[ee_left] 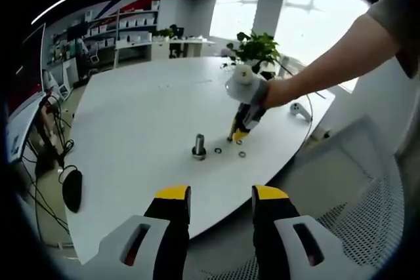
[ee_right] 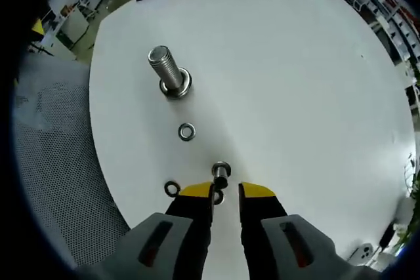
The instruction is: Place the washer onto the threaded stud by aligning its center hole with the stud, sliding it down to the base, and recovering from edge contact or off-axis alignment until the washer reaches the visible bottom stop.
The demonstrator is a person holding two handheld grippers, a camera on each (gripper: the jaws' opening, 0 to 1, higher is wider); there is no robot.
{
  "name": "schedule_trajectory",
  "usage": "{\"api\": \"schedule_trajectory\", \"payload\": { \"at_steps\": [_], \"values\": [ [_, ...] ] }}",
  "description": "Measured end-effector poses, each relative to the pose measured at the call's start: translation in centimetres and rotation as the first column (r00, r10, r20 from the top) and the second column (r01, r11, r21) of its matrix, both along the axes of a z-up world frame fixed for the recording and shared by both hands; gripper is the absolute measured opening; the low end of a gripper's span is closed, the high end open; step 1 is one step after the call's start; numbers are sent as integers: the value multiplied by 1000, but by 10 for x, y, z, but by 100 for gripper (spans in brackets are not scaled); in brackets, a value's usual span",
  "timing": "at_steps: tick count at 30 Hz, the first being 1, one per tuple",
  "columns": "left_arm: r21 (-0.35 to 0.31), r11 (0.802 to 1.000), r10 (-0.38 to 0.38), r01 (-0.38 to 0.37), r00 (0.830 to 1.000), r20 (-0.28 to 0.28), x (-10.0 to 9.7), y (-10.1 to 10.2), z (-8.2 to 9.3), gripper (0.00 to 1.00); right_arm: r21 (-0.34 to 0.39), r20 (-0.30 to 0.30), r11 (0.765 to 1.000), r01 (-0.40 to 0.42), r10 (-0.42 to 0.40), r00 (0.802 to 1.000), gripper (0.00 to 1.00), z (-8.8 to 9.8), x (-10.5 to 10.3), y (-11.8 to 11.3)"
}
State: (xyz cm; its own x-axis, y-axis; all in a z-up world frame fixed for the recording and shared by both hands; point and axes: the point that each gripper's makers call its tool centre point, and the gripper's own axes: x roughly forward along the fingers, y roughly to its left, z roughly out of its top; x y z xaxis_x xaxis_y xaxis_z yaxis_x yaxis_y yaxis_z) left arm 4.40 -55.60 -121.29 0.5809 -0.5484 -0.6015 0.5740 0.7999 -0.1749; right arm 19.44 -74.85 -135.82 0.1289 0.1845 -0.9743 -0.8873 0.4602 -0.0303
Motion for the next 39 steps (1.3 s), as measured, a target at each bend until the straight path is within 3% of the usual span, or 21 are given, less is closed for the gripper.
{"api": "schedule_trajectory", "payload": {
  "at_steps": [12, 19, 23, 39],
  "values": [
    [-1, 1000, 0, 0, 1000, 2, 0, 0, 0, 35, 7, -15, 1000, -4, 4, 1000, 19, -1, -27, -5],
    [4, 1000, -3, 3, 1000, 0, 0, 0, 0, 35, 79, -31, 997, -25, 28, 999, 22, -1, -49, 10],
    [5, 1000, 0, 0, 1000, -3, 0, 1, -1, 35, 69, -47, 997, -40, 43, 998, 22, -9, -61, 12],
    [4, 1000, -3, 3, 1000, -3, -1, 0, -1, 35, 45, -36, 998, -54, 55, 998, 22, -16, -55, 14]
  ]
}}
